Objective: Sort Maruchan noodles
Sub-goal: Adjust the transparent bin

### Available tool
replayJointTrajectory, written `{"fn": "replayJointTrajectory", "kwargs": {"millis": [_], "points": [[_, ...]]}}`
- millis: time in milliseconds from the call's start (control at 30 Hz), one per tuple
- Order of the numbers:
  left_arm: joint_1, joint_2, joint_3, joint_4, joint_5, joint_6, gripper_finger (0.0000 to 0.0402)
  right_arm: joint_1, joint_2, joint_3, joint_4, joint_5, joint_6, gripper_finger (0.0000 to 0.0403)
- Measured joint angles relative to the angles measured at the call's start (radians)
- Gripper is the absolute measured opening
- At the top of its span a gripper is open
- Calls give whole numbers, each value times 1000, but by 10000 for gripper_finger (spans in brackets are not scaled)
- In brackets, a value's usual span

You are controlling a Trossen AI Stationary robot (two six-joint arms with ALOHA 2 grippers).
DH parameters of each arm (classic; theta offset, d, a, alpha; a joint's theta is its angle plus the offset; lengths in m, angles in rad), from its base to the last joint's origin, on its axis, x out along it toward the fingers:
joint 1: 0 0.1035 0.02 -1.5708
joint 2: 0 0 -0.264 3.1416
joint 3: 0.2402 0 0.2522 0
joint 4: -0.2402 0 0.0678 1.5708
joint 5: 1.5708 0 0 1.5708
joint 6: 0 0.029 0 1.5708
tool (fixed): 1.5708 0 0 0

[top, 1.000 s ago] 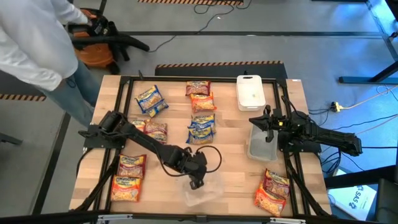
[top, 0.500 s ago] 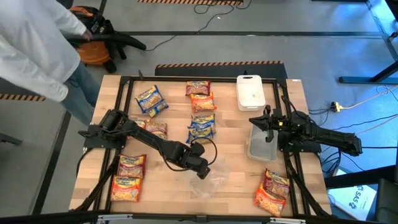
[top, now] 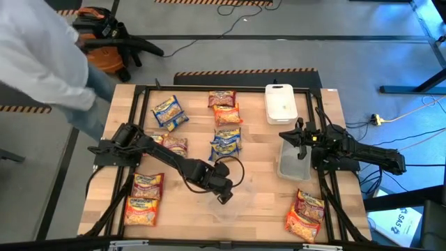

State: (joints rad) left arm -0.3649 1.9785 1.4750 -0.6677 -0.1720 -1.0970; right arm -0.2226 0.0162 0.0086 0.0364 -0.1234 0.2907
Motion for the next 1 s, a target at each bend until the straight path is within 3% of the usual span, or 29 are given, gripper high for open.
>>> {"fn": "replayJointTrajectory", "kwargs": {"millis": [200,367,600,700,833,1000], "points": [[18,-33,0,3,65,121,95,0,0,0,0,0,0,1],[63,-112,1,-2,53,285,100,0,0,0,0,0,0,1],[136,-148,3,211,37,817,100,0,0,0,0,0,0,1],[172,-118,5,341,114,958,104,0,0,0,0,0,0,1],[228,-90,1,414,261,1018,123,0,0,0,0,0,0,1],[237,-88,2,460,321,1108,157,0,0,0,0,0,0,1]]}}
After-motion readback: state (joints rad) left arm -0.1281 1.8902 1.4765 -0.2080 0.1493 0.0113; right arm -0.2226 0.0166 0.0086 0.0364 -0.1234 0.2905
